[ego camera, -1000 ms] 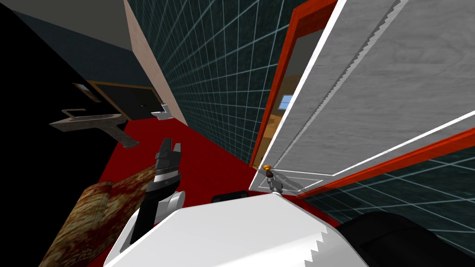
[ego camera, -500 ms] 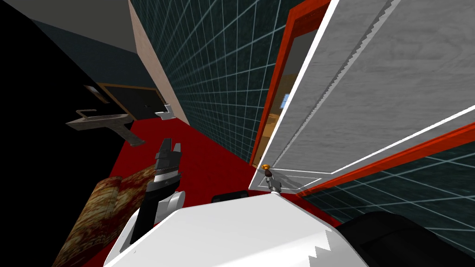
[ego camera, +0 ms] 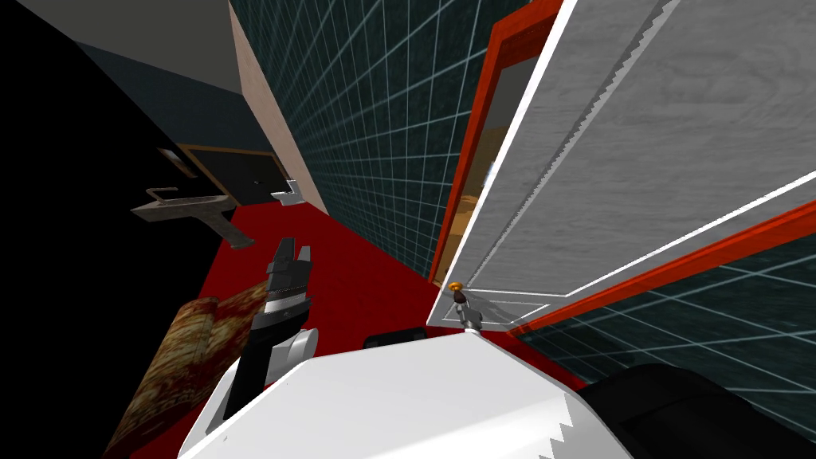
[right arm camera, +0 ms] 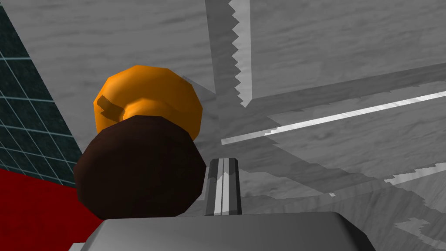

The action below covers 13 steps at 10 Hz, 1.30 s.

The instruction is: Pull the door open

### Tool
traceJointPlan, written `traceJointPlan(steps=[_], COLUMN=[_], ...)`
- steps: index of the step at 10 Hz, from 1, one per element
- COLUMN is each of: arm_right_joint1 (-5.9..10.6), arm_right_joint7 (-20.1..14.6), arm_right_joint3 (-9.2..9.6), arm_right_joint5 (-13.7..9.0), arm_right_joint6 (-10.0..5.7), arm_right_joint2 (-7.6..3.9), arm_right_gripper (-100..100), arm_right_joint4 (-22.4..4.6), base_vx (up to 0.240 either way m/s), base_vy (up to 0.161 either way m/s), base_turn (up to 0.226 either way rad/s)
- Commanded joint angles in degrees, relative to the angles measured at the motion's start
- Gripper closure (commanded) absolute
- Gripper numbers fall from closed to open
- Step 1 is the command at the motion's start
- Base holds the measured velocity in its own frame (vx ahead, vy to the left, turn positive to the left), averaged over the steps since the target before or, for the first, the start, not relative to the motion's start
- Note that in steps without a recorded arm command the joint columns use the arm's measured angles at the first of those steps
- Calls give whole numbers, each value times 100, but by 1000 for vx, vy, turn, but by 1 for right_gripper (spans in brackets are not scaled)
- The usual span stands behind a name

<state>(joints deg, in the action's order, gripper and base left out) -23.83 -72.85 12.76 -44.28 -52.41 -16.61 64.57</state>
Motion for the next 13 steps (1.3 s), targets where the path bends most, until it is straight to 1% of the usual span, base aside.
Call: traceJointPlan(steps=[1, 6, 7, 8, 10, 11, 12, 13], arm_right_joint1=[70, 75, 31, -51, -116, -142, -151, -195], arm_right_joint7=[-4, -9, -2, -55, -81, -91, -95, -95], arm_right_joint3=[159, 166, 13, -49, -84, -98, -103, -161], arm_right_joint5=[87, 93, 23, -93, -180, -214, -227, -252], arm_right_joint6=[-25, -32, -25, 137, 290, 351, 373, 371], arm_right_joint2=[94, 94, 4, -109, -192, -225, -237, -252], arm_right_gripper=[-100, -100, -100, -100, -100, -100, -100, -100], arm_right_joint4=[69, 65, -31, 93, 252, 315, 338, 211], base_vx=[-41, -10, 3, 42, 52, 44, 34, 15], base_vy=[-3, 2, -36, 17, 76, 59, 26, -14], base_turn=[14, -2, -27, -59, -34, -2, -23, -26])
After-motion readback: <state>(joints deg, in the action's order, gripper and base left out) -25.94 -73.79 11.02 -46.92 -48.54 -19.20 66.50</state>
